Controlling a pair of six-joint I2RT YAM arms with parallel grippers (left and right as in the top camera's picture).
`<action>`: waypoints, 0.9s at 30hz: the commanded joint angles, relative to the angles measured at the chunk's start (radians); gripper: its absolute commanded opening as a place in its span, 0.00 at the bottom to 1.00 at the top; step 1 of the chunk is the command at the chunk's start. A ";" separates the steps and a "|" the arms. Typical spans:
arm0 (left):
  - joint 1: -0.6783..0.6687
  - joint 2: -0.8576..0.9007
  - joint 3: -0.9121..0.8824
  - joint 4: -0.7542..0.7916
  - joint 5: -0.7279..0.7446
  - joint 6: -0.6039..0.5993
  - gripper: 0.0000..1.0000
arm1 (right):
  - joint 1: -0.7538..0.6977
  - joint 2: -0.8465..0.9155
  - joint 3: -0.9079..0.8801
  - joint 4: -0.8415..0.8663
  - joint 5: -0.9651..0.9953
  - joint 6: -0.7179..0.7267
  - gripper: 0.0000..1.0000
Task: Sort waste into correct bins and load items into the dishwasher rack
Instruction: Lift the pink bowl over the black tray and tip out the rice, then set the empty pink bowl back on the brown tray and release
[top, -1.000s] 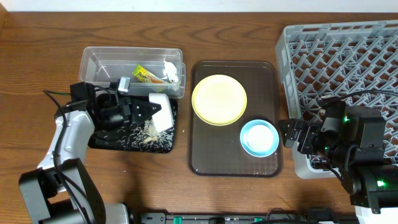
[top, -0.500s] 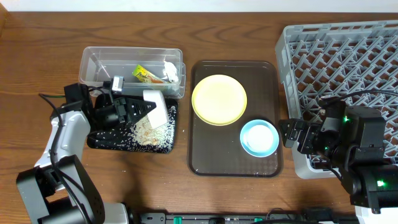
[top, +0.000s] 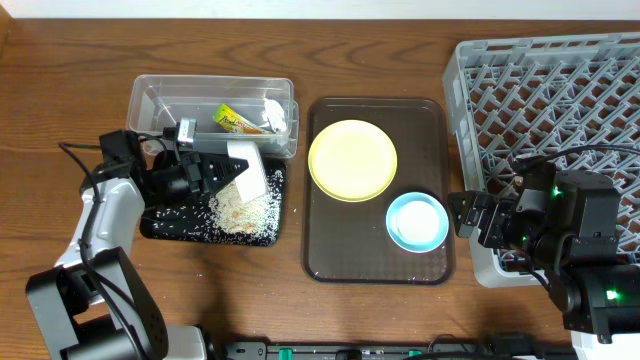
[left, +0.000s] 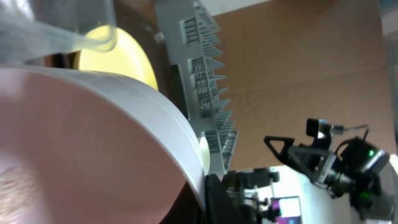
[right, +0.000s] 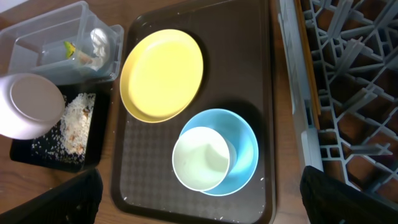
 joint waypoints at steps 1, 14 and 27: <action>-0.004 0.005 -0.005 -0.024 0.107 -0.071 0.06 | -0.016 0.000 0.017 -0.001 0.005 -0.011 0.99; -0.016 0.000 -0.013 -0.030 0.036 -0.011 0.06 | -0.016 0.000 0.017 0.011 0.005 -0.011 0.99; -0.210 -0.170 0.005 -0.045 -0.313 -0.277 0.06 | -0.016 0.000 0.017 0.019 0.006 -0.011 0.99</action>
